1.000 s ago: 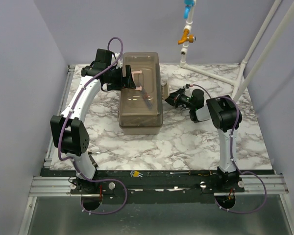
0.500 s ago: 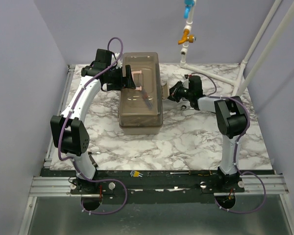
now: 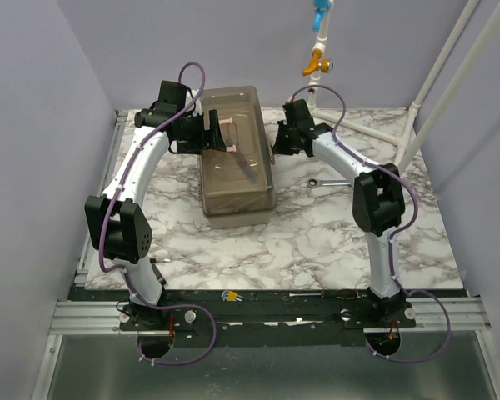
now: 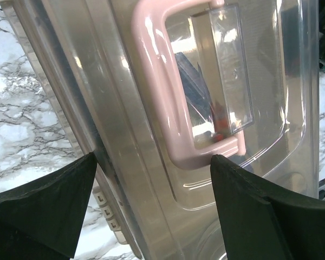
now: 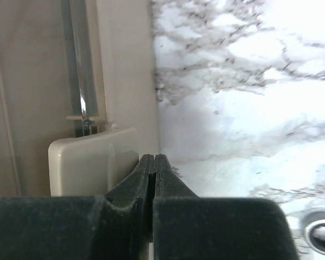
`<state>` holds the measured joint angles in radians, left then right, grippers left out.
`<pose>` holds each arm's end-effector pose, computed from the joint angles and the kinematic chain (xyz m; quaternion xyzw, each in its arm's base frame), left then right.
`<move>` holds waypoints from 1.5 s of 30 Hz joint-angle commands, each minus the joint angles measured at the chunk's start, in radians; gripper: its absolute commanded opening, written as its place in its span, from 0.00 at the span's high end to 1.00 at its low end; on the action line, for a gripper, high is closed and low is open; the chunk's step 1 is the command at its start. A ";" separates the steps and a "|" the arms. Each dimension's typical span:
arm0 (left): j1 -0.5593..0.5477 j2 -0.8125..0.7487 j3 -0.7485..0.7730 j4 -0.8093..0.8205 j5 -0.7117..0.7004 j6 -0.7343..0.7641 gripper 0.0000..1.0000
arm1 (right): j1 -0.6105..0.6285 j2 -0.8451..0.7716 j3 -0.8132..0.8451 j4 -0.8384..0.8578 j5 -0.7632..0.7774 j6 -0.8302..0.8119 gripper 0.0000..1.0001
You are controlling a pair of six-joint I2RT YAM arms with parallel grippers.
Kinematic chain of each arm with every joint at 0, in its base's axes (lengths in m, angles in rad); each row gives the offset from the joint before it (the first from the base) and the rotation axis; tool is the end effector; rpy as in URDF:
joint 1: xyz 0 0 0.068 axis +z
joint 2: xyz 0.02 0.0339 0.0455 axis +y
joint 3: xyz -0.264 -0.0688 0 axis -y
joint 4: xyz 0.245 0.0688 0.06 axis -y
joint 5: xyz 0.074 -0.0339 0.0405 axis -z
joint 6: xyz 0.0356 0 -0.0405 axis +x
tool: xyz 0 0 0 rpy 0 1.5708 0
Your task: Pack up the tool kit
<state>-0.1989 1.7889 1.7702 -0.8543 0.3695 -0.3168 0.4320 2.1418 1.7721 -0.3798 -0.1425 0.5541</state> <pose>0.3818 -0.0901 0.3445 0.0083 0.9259 -0.2526 0.2809 0.4454 0.2109 0.2286 0.0274 0.9146 0.2460 0.3199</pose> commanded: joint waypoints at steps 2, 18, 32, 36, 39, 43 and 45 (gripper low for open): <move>-0.031 0.038 0.012 -0.012 0.048 0.031 0.16 | 0.174 0.096 0.221 -0.248 0.238 -0.127 0.99; -0.031 0.073 0.019 -0.026 0.050 0.044 0.17 | 0.229 0.162 0.192 -0.210 0.269 -0.195 0.99; -0.033 0.100 0.028 -0.034 0.083 0.053 0.17 | 0.208 0.077 -0.038 0.211 -0.212 -0.089 0.99; -0.034 0.101 0.025 -0.031 0.077 0.056 0.18 | 0.206 0.067 -0.034 0.182 -0.164 -0.073 0.99; -0.033 0.104 0.023 -0.024 0.075 0.050 0.18 | 0.188 0.009 -0.083 0.167 -0.081 -0.052 0.99; -0.033 0.114 0.019 -0.003 0.072 0.026 0.22 | 0.122 -0.117 -0.234 0.220 -0.049 0.038 0.99; -0.033 0.116 0.013 0.013 0.052 -0.002 0.24 | 0.091 -0.175 -0.291 0.224 -0.023 0.055 0.99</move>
<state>-0.1787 1.8179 1.8130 -0.9005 0.3698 -0.2680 0.5175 2.0892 1.5749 -0.2523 -0.0887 0.4961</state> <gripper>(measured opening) 0.815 0.025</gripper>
